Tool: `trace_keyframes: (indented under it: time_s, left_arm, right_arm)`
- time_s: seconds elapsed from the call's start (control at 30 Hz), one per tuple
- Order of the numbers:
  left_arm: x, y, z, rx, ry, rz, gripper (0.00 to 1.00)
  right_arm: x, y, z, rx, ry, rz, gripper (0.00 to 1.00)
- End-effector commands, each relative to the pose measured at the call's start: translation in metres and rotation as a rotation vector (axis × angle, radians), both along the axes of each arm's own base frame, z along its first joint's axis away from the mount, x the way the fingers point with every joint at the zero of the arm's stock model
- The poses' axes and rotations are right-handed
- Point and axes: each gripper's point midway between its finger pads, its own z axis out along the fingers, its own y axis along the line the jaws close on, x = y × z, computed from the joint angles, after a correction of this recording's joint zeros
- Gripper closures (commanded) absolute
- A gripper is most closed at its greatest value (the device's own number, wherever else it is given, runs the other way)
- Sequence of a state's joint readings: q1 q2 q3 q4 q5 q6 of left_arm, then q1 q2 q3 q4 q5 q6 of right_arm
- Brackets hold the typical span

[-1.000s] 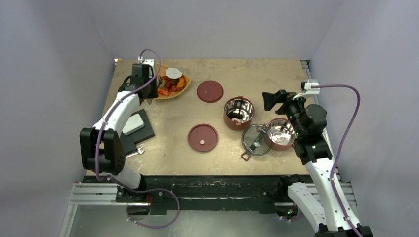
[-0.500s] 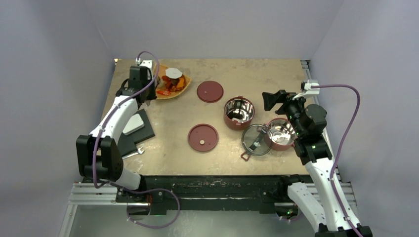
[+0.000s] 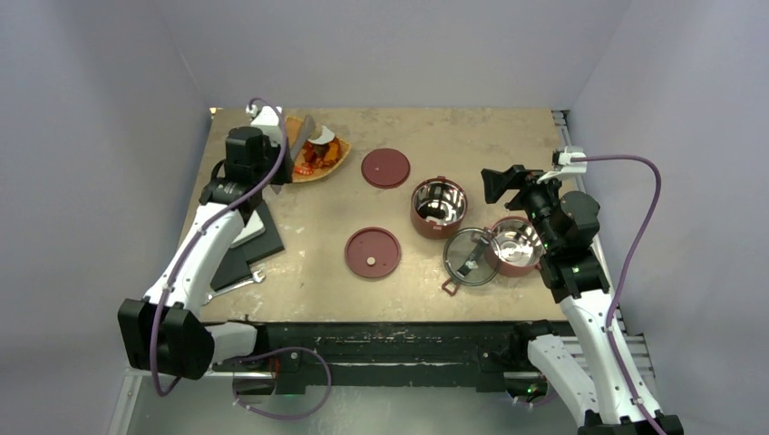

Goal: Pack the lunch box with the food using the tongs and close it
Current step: Pick up the fake food from the plate, then place the fake food in the packing box.

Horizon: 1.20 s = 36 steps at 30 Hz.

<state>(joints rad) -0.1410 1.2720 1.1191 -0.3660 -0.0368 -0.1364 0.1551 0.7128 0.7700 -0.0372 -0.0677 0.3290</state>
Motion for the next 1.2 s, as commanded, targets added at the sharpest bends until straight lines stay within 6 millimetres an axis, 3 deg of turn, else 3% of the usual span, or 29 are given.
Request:
trace_keyframes:
  time_s: [0.0,0.13,0.27,0.53,0.67,0.8,1.17]
  left_arm:
    - [-0.011,-0.07,0.047,-0.06,-0.165,-0.292,0.82]
    - [-0.043,-0.133,0.057,-0.147,-0.193,-0.567,0.83]
    - [-0.074,-0.181,0.059,-0.232,-0.19,-0.777,0.82]
    - [-0.11,-0.235,0.03,-0.248,-0.072,-0.957,0.82]
    - [-0.116,-0.244,0.007,-0.199,0.004,-0.967,0.83]
    - [-0.107,-0.243,-0.015,-0.126,0.057,-0.91,0.83]
    - [-0.105,-0.248,-0.028,-0.114,0.091,-0.898,0.79]
  right_arm:
    - [-0.001,-0.004,0.014,0.006,-0.044,-0.022,0.07]
    - [0.0,-0.006,0.016,-0.001,-0.051,-0.033,0.07]
    - [0.002,-0.01,0.015,-0.003,-0.053,-0.057,0.07]
    - [0.004,-0.011,0.016,-0.007,-0.05,-0.065,0.07]
    - [0.005,-0.012,0.019,-0.011,-0.055,-0.065,0.07]
    - [0.005,-0.012,0.02,-0.01,-0.056,-0.066,0.07]
    - [0.007,-0.011,0.016,-0.013,-0.045,-0.065,0.07]
